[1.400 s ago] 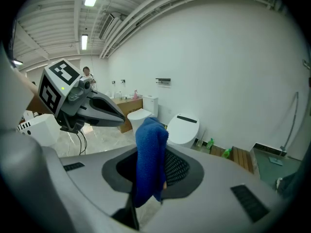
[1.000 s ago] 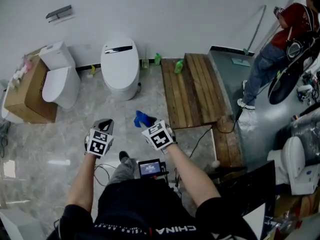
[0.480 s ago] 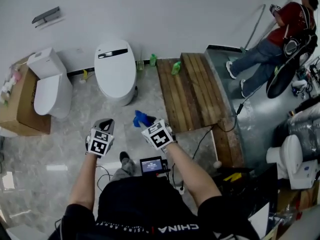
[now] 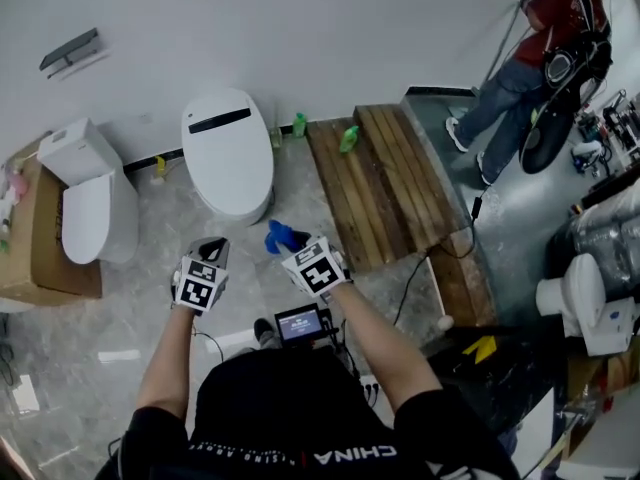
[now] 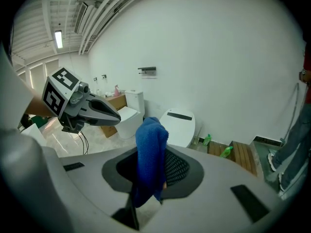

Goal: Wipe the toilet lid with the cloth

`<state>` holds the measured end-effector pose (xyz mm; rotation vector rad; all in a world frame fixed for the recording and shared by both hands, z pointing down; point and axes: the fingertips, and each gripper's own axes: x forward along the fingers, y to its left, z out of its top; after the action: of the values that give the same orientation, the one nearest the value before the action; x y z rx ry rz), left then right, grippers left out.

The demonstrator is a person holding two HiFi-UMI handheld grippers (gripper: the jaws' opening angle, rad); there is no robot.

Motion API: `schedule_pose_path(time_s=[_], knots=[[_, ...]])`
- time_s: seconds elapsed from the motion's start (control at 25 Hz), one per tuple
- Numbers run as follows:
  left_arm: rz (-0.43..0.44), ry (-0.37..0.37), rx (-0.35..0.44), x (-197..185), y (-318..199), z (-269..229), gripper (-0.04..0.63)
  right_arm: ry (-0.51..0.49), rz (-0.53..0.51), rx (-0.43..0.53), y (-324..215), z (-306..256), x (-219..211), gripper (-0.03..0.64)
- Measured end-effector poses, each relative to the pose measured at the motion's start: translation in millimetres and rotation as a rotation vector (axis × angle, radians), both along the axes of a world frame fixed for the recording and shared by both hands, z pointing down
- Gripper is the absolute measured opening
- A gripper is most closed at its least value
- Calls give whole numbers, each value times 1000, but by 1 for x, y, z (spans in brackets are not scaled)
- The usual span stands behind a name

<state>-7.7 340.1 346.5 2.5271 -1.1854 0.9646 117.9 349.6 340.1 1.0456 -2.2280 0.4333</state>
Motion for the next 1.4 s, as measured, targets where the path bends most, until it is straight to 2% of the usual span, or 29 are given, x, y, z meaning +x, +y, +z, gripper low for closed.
schedule_pose_path(time_s=[0.28,0.48,0.68,1.04,1.4], knots=[[-1,0,-13,-38,-24,7,11,-2,1,-13,-25,4,-36,94],[-1,45,-32,-35,-31,13,11,0,-9,-39,-36,13,-42,95],[-13,40,-51,-34,-46,26,11,-6,-33,-64,-57,25,-44,95],[-112,-13,-38,-61,-134,23,11,-30,-148,-54,-159,27,-74,95],[-165,-26,-19,-48,-243,1,11,-33,-248,-63,-275,19,-75,95]])
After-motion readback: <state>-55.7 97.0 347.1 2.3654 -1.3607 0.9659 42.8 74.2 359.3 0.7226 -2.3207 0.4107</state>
